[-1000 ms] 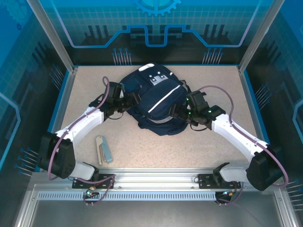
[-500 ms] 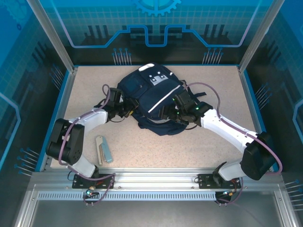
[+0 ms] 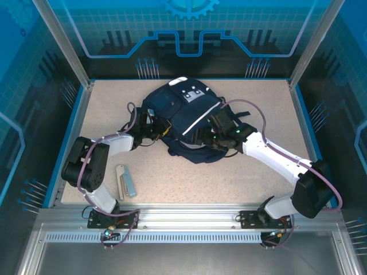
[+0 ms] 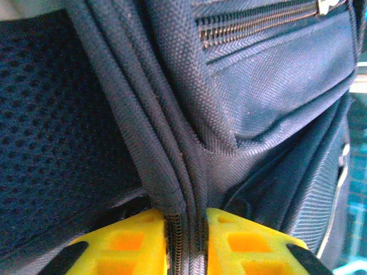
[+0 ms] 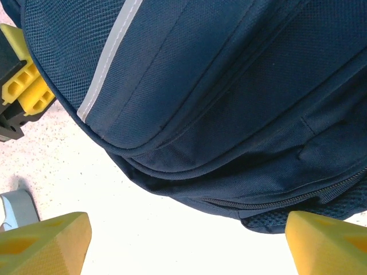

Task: Pack the student bag
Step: Zip the student bag at the top-center of the table.

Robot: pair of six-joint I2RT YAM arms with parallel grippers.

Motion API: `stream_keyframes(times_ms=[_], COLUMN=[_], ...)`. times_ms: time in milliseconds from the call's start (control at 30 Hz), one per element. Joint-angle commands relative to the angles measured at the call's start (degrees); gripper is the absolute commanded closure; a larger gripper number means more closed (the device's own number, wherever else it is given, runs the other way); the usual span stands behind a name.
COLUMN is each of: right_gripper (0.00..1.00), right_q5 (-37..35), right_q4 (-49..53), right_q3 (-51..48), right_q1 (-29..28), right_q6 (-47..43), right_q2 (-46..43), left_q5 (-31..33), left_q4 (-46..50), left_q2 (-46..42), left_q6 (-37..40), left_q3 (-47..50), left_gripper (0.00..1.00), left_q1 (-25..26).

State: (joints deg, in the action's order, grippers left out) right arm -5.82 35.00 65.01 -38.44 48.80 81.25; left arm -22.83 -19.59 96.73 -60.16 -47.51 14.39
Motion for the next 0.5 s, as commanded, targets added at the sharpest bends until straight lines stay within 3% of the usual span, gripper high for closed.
stream_keyframes(times_ms=[0, 233, 467], right_gripper=[0.13, 0.21, 0.39], right_q5=[-4.48, -9.41, -7.83], right_q4=[3.52, 6.97, 2.21], right_q3=[3.39, 10.03, 13.0], right_q1=[-2.71, -9.83, -13.15], right_q6=[-1.37, -0.89, 4.35], right_q2=[1.33, 7.64, 13.7], left_q5=[-3.44, -4.28, -4.41], left_q4=[-9.45, -8.01, -2.93], left_q2=[0.2, -3.44, -5.48], left_q6=[-2.49, -2.76, -2.36], left_q3=[0.95, 0.21, -3.3], left_gripper=[0.85, 0.99, 1.0], left_q1=[-0.33, 0.75, 5.56])
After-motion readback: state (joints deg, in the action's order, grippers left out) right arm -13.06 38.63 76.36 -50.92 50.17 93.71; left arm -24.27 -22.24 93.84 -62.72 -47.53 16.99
